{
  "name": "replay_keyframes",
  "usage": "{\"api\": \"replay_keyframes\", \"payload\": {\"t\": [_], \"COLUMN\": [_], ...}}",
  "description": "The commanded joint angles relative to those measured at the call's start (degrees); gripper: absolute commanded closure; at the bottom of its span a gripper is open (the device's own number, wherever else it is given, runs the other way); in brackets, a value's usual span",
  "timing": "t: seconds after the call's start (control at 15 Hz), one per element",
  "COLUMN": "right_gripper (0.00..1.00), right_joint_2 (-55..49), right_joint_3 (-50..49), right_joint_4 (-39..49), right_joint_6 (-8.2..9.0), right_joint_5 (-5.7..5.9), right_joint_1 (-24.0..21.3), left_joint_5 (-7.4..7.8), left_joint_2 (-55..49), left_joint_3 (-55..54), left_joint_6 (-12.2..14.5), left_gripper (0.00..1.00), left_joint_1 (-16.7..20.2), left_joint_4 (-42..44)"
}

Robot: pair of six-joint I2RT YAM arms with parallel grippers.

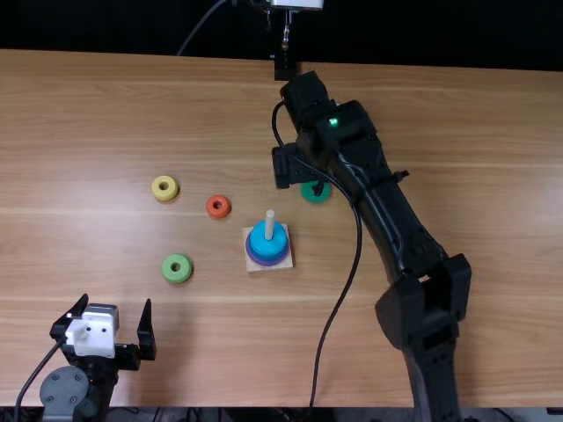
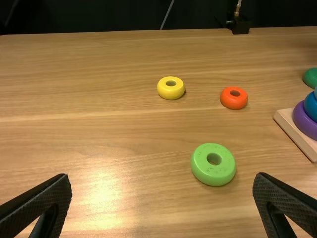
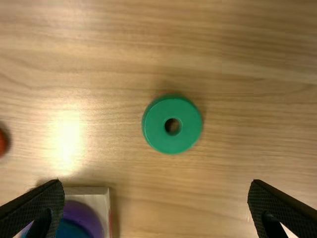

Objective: Build the Hanoi tower: stack the rings onto the peg from bottom to top in this color order: purple, dark blue, light blue, dark green, light green, yellow, orange.

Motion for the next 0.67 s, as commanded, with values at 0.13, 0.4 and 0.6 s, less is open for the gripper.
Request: {"api": "replay_keyframes", "payload": {"t": [0.13,0.4,0.6], "right_gripper": [0.0,0.0,0.0], "right_joint_2": [1.45,1.54,2.5], "right_joint_3": [-5.95,-8.06,-7.97], "right_joint_4": [-0.27,0.15,0.89], "right_joint_6": [-7.44,-7.65,-8.07], "right_joint_5": [0.7,-0.57,-9.0], "right_joint_1": [-1.05,-2.63,-2.72], "left_joint_5": [0.26,0.26,0.36], "left_joint_2": [-0.67,-0.67,-0.67], "left_joint_3": [-6.42,-6.42,-6.42], "left_joint_6": [-0.29,-0.29,-0.29], "left_gripper": [0.0,0.0,0.0], "left_joint_1": [-0.45,-0.45,-0.45], "left_joint_4": [-4.38,-4.38,-4.38]}}
